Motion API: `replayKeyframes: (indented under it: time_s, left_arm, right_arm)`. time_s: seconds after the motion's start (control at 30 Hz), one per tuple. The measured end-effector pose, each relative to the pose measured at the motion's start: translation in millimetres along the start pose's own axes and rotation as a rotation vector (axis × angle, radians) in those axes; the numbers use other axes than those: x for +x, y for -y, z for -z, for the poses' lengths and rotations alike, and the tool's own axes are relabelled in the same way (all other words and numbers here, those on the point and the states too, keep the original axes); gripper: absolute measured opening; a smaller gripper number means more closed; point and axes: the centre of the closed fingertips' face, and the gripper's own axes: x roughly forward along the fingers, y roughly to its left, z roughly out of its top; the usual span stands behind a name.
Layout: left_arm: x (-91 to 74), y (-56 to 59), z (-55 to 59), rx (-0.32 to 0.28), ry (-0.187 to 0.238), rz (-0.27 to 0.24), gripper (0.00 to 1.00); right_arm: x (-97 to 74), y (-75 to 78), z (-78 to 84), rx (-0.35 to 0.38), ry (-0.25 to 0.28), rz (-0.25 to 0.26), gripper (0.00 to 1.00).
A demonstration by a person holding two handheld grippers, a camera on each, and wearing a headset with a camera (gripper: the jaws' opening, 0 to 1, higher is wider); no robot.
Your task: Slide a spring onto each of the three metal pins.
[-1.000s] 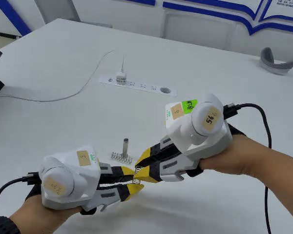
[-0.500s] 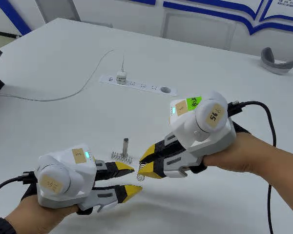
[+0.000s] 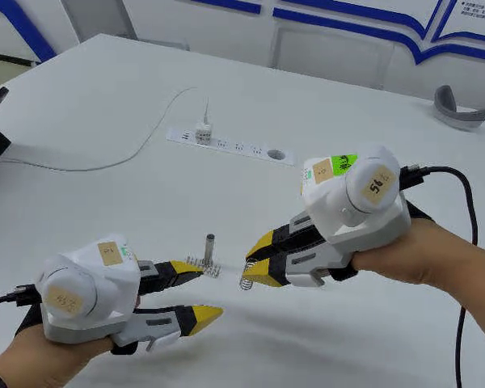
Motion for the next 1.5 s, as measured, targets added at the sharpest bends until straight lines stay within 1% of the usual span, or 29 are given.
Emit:
replayKeyframes:
  time_s: [0.4, 0.6, 0.77, 0.93, 1.07, 1.33, 1.5]
  left_arm:
    - [-3.6, -5.1, 3.4, -0.016, -0.005, -0.024, 0.41]
    - [-5.0, -7.3, 4.7, -0.023, -0.007, -0.032, 0.42]
    - [-5.4, -7.4, 6.1, -0.025, -0.011, -0.035, 0.43]
    - [-6.0, -7.8, 6.6, -0.025, -0.012, -0.037, 0.43]
    - [-6.6, -8.5, 7.0, -0.025, -0.014, -0.039, 0.43]
    - [-6.3, -8.7, 7.4, -0.026, -0.014, -0.039, 0.42]
    - [-7.2, -9.8, 8.4, -0.028, -0.016, -0.042, 0.42]
  right_arm:
    - [-14.4, 19.5, -0.2, 0.017, 0.009, 0.052, 0.12]
    - [-24.4, 35.2, 0.0, 0.033, 0.016, 0.097, 0.12]
    - [-27.5, 47.6, 2.1, 0.051, 0.014, 0.134, 0.12]
    - [-25.4, 56.0, 7.4, 0.077, 0.009, 0.153, 0.12]
    - [-21.6, 62.1, 11.8, 0.089, 0.005, 0.156, 0.12]
    - [-12.3, 67.3, 17.4, 0.112, 0.0, 0.151, 0.12]
    - [-10.1, 66.4, 20.4, 0.125, -0.004, 0.148, 0.12]
